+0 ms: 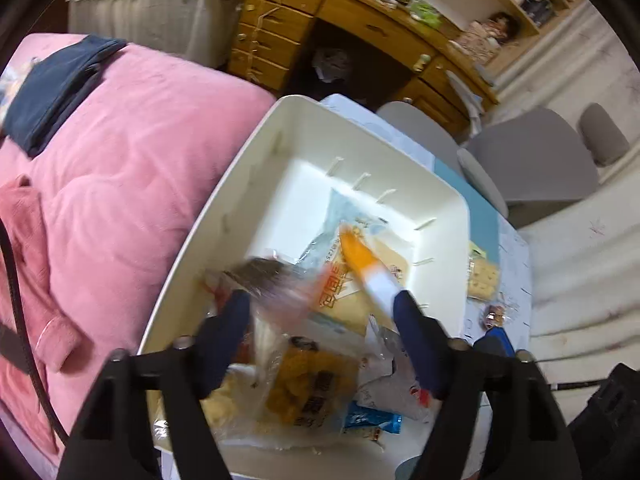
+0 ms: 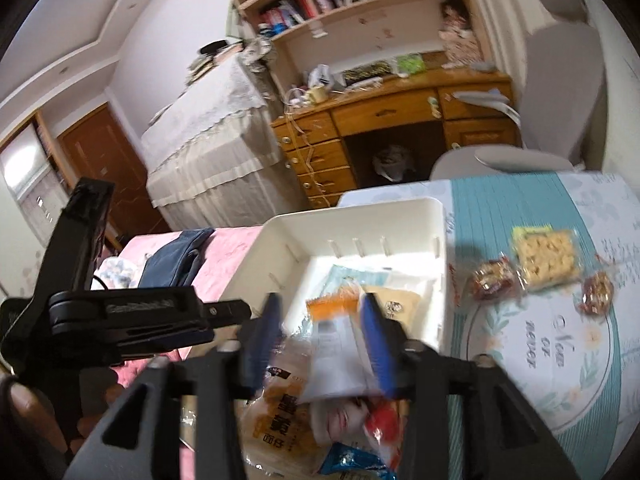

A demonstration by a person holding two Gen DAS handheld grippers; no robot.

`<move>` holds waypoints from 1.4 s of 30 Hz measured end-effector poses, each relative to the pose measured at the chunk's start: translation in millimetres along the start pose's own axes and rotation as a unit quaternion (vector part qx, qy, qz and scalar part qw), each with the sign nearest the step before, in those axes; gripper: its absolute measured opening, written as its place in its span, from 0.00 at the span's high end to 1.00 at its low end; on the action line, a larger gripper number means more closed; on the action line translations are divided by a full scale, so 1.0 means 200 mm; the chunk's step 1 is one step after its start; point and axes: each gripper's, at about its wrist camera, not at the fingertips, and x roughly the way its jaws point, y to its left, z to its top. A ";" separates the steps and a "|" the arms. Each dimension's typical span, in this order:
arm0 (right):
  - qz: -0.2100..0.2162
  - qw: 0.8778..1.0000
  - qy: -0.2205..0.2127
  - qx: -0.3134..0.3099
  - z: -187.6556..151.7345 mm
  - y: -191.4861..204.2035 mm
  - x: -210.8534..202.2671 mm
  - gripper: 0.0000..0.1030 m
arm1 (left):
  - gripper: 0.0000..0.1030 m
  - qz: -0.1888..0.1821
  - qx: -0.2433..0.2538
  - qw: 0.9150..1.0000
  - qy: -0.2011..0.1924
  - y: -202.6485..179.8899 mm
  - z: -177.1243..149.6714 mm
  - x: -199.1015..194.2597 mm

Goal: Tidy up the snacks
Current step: 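Move both tools back over the remaining snacks on the runner, then grasp the clear cracker bag with the left tool while the right tool grasps the nut bag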

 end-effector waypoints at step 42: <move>-0.213 0.972 0.034 0.089 -0.05 -1.18 0.03 0.37 | 0.22 0.045 0.485 0.867 0.102 -1.67 -0.13 0.77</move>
